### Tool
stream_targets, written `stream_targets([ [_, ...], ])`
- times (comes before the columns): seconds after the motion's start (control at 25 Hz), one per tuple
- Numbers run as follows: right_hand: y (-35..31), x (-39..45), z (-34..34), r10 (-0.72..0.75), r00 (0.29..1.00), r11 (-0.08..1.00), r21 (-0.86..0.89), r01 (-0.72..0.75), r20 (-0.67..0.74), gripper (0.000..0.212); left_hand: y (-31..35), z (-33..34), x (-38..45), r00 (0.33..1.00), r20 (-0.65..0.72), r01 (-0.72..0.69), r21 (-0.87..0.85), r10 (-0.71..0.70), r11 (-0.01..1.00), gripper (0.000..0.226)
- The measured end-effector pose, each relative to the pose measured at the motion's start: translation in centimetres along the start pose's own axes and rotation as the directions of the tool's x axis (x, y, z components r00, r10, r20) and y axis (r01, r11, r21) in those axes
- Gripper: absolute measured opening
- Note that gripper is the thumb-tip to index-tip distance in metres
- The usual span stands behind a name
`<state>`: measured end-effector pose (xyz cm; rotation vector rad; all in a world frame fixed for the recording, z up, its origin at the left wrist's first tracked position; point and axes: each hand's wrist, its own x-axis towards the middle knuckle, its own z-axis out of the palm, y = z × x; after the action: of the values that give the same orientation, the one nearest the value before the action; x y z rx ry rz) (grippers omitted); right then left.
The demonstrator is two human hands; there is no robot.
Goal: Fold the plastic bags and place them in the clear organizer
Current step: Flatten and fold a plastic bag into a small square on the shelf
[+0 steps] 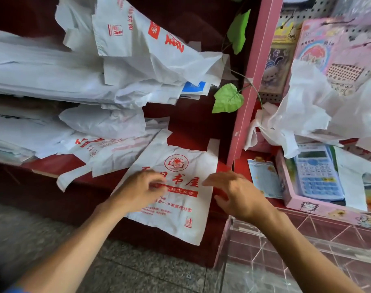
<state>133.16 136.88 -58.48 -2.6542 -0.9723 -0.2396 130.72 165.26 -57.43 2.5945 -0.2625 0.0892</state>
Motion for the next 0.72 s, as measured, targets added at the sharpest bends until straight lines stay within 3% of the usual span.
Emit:
stream_targets([
  [0.08,-2.0,-0.5,-1.0,-0.065,0.997,0.993,0.097,0.062,0.032,0.042,0.3,0.8,-0.4,0.965,0.259,0.005,0.071,-0.023,0.997,0.051],
  [0.16,-4.5,-1.0,-1.1,-0.089,0.989,0.991,0.108,0.076,0.120,0.049,-0.2,1.7,-0.4,0.961,0.271,0.009,0.148,-0.049,0.989,0.080],
  [0.24,-6.4,-1.3,-0.1,-0.041,0.951,0.999,-0.017,0.049,0.307,0.076,-1.0,2.5,-0.8,0.981,0.194,-0.050,0.184,0.013,0.982,0.101],
  [0.28,-6.8,-1.4,0.7,0.014,0.932,0.995,-0.102,0.024,0.363,0.081,-1.1,2.4,-1.0,0.983,0.174,-0.089,0.196,0.055,0.977,0.102],
  [0.36,-6.6,-1.3,2.0,0.096,0.944,0.983,-0.178,-0.041,0.314,0.066,-1.2,1.8,-1.4,0.973,0.200,-0.156,0.184,0.119,0.970,0.094],
  [0.44,-5.5,-1.0,2.2,0.092,0.992,0.991,-0.107,-0.083,0.089,0.030,-1.0,1.4,-1.8,0.961,0.218,-0.220,0.221,0.172,0.950,0.087],
  [0.48,-5.0,-0.9,2.0,0.098,0.995,0.992,-0.073,-0.098,-0.009,0.016,-1.1,1.4,-1.8,0.966,0.164,-0.235,0.248,0.199,0.940,0.081],
  [0.56,-3.8,-0.7,1.6,0.155,0.982,0.987,-0.022,-0.158,-0.108,0.013,-1.8,1.4,-1.7,0.984,0.008,-0.175,0.256,0.178,0.951,0.070],
  [0.64,-2.5,-0.6,1.1,0.194,0.980,0.981,0.038,-0.192,-0.053,0.012,-2.3,0.9,-1.6,0.994,-0.051,-0.080,0.191,0.092,0.978,0.059],
  [0.72,-1.2,-0.4,1.1,0.135,0.991,0.987,0.082,-0.135,0.011,0.019,-2.9,0.1,-1.4,1.000,0.010,0.007,0.004,-0.007,1.000,0.047],
])
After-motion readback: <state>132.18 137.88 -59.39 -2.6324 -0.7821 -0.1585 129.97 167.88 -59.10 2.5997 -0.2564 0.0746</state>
